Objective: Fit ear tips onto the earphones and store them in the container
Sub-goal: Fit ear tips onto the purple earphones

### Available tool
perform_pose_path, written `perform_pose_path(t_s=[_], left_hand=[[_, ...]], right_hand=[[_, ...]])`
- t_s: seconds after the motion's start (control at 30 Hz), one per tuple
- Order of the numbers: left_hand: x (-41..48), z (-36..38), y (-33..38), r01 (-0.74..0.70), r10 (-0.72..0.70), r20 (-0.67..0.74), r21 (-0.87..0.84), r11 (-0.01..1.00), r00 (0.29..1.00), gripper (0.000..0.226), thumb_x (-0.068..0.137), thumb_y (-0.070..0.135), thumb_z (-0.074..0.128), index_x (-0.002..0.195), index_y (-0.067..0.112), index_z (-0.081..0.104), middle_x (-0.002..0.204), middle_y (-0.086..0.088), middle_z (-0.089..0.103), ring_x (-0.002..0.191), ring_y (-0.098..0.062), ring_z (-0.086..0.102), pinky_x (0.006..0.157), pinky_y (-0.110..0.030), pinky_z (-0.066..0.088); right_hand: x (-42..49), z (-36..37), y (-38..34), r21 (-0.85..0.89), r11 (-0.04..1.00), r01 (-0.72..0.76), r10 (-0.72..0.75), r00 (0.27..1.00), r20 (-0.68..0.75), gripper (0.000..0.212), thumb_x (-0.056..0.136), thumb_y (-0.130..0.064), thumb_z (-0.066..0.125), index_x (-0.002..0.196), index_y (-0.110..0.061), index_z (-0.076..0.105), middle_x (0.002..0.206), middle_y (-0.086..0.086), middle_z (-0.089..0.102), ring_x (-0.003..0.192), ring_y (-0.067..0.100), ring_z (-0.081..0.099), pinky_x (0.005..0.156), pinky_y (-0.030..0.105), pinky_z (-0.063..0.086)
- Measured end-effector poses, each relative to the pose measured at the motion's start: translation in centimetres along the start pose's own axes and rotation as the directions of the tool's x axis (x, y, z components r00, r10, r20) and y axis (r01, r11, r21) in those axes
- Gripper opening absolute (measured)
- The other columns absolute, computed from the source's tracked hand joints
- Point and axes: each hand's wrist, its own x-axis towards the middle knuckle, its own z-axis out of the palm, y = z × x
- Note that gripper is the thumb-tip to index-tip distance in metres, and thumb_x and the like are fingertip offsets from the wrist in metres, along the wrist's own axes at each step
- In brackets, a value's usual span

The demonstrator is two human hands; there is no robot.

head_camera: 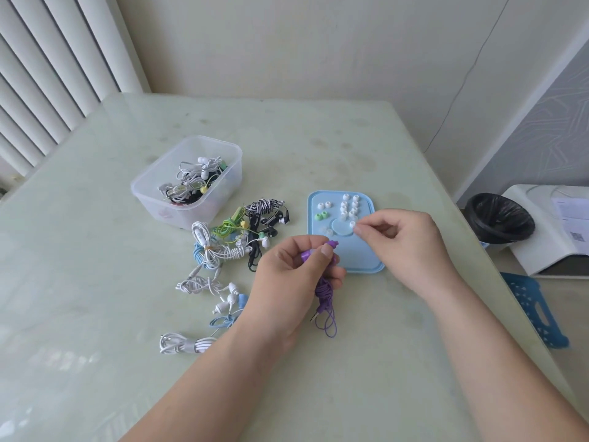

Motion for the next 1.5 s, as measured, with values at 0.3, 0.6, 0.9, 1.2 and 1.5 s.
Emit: perform_pose_path(t_s=[0.3, 0.6, 0.9, 1.2, 1.5], left_hand=[[-0.4, 0.4, 0.1, -0.132, 0.134, -0.018, 0.105, 0.986, 0.991, 0.008, 0.099, 0.013, 0.068, 0.1, 0.014, 0.076, 0.076, -0.012, 0.075, 0.071, -0.025, 0.07, 0.078, -0.046, 0.056], [-0.5, 0.4, 0.3, -0.148, 0.149, -0.005, 0.121, 0.982, 0.989, 0.008, 0.099, 0.012, 0.068, 0.1, 0.012, 0.076, 0.075, -0.013, 0.075, 0.069, -0.024, 0.068, 0.075, -0.047, 0.054], [-0.4, 0.4, 0.2, -0.143, 0.145, -0.032, 0.062, 0.988, 0.989, 0.01, 0.1, 0.011, 0.067, 0.103, 0.007, 0.075, 0.074, -0.009, 0.075, 0.067, -0.021, 0.067, 0.074, -0.042, 0.053], [-0.4, 0.3, 0.3, -0.134, 0.136, -0.036, 0.042, 0.99, 0.99, 0.01, 0.101, 0.007, 0.064, 0.105, 0.003, 0.072, 0.077, -0.012, 0.075, 0.07, -0.017, 0.07, 0.068, -0.025, 0.058], [-0.6, 0.5, 0.3, -0.162, 0.166, -0.03, 0.106, 0.981, 0.986, 0.009, 0.1, 0.009, 0.066, 0.099, 0.01, 0.075, 0.076, -0.011, 0.076, 0.072, -0.021, 0.071, 0.077, -0.039, 0.062]], right_hand=[[-1.8, 0.0, -2.1, 0.704, 0.612, -0.36, 0.117, 0.922, 0.37, 0.022, 0.068, -0.003, 0.077, 0.088, -0.001, 0.073, 0.077, 0.016, 0.073, 0.065, 0.022, 0.067, 0.062, 0.03, 0.058], [-2.0, 0.2, -2.1, 0.711, 0.603, -0.362, 0.081, 0.914, 0.397, 0.016, 0.071, -0.007, 0.077, 0.087, -0.003, 0.076, 0.077, 0.013, 0.073, 0.067, 0.022, 0.065, 0.067, 0.034, 0.057], [-2.6, 1.0, -2.4, 0.727, 0.618, -0.3, 0.06, 0.94, 0.337, 0.013, 0.069, -0.009, 0.079, 0.082, -0.008, 0.081, 0.082, 0.021, 0.072, 0.073, 0.035, 0.066, 0.077, 0.047, 0.053], [-3.2, 1.4, -2.4, 0.647, 0.761, -0.056, -0.065, 0.985, 0.162, 0.013, 0.078, 0.003, 0.077, 0.09, -0.002, 0.079, 0.095, 0.011, 0.078, 0.077, 0.029, 0.074, 0.073, 0.035, 0.06], [-3.1, 1.4, -2.7, 0.641, 0.767, -0.042, -0.037, 0.993, 0.11, 0.013, 0.071, -0.009, 0.082, 0.082, -0.016, 0.081, 0.084, 0.011, 0.079, 0.068, 0.026, 0.071, 0.077, 0.031, 0.059]])
